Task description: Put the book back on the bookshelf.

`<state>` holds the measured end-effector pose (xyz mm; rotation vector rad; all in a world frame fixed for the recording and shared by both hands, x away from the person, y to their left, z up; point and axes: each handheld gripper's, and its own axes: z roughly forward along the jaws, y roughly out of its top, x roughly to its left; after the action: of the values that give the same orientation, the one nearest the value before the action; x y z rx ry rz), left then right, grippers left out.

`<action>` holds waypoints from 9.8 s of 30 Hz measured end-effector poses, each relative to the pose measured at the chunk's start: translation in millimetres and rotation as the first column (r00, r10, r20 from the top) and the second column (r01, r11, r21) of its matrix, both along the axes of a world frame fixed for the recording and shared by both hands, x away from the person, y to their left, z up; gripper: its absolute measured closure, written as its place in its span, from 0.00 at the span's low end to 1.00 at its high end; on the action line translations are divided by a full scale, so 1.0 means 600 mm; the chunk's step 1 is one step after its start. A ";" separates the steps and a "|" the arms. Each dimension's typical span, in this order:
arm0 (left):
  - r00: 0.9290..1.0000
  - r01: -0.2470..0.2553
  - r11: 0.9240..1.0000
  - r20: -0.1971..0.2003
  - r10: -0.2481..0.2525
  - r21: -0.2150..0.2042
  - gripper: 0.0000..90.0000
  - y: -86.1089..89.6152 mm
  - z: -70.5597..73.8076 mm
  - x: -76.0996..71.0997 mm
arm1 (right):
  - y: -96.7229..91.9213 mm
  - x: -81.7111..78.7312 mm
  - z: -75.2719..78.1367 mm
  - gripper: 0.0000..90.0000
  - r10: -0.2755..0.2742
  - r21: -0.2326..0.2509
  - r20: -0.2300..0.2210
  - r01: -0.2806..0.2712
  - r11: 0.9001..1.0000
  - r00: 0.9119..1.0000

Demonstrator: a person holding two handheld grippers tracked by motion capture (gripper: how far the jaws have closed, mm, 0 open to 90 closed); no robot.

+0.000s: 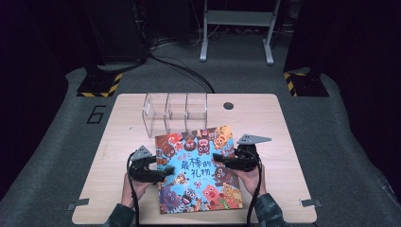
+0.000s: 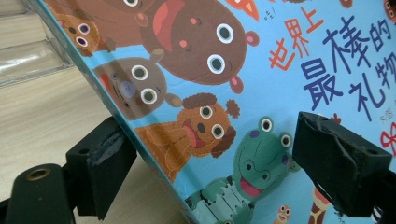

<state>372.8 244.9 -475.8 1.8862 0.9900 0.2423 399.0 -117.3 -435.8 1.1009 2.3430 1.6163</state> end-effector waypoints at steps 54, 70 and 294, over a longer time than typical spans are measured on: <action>0.990 -0.027 1.000 0.139 0.027 0.001 0.48 0.016 0.060 -0.035 | 0.004 0.014 0.017 0.46 -0.078 -0.086 -0.065 0.072 0.994 0.995; 0.978 -0.024 0.999 0.209 0.016 0.036 0.51 0.014 0.080 -0.046 | 0.005 0.013 0.033 0.45 -0.071 -0.095 -0.040 0.067 0.993 0.997; 0.914 0.335 0.862 0.088 -0.395 0.380 0.90 -0.056 0.314 0.008 | -0.187 -0.014 -0.150 0.21 -0.443 -0.323 0.047 0.433 0.842 0.895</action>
<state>377.8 211.1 -287.3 2.3036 0.4768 0.3626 390.7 -229.7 -526.0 1.4480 2.0595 1.0163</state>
